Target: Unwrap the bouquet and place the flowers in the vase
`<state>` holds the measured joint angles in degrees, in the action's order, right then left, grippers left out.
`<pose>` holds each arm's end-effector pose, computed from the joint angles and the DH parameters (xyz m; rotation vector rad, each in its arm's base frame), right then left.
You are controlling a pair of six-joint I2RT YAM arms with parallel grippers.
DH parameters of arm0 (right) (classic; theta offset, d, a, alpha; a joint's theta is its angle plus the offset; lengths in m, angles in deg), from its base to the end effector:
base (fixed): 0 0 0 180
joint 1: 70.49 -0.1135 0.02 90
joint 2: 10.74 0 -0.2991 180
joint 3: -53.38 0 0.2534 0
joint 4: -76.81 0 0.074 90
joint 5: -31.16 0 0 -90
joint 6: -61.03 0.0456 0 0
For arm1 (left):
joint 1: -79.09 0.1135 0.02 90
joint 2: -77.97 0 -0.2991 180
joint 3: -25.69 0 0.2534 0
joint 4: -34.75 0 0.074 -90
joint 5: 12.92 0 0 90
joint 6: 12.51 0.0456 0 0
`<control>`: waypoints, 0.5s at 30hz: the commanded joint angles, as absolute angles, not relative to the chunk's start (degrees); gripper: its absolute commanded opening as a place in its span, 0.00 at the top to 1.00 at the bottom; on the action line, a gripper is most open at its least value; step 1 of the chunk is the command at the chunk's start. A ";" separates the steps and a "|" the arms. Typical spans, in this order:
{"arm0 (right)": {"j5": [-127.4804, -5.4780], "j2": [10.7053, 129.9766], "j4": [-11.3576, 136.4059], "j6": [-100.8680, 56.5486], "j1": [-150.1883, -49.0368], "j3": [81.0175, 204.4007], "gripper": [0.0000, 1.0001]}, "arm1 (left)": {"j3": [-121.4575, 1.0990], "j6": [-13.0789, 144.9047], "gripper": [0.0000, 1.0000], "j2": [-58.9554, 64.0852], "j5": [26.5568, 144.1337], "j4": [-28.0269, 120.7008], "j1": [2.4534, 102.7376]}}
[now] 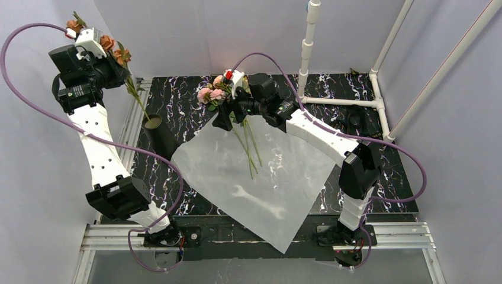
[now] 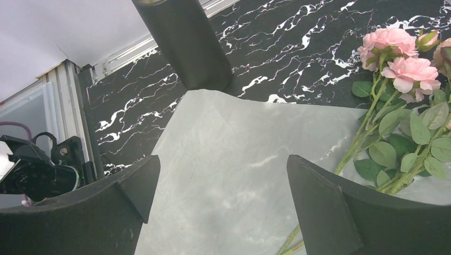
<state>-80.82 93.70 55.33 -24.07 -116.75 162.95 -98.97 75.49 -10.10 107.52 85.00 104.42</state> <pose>0.3047 0.3431 0.3931 -0.9442 1.7066 0.9621 0.3023 0.1175 0.5367 -0.0495 1.7789 -0.1871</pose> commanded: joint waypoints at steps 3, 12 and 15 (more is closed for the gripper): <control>-78.71 95.06 53.53 -24.28 -115.63 165.37 0.02 | -93.00 76.22 0.84 -10.11 107.20 84.05 102.30; -76.46 95.56 50.58 -25.35 -114.74 163.51 0.02 | -89.19 73.01 0.40 -7.40 99.90 89.63 100.30; -75.68 95.57 50.19 -25.46 -114.62 163.02 0.02 | -88.57 72.12 0.16 -4.99 98.65 92.44 100.26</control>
<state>-77.27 95.85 50.17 -24.72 -114.78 162.95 -88.89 73.68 -10.32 101.66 87.97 100.13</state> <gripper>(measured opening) 0.983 0.715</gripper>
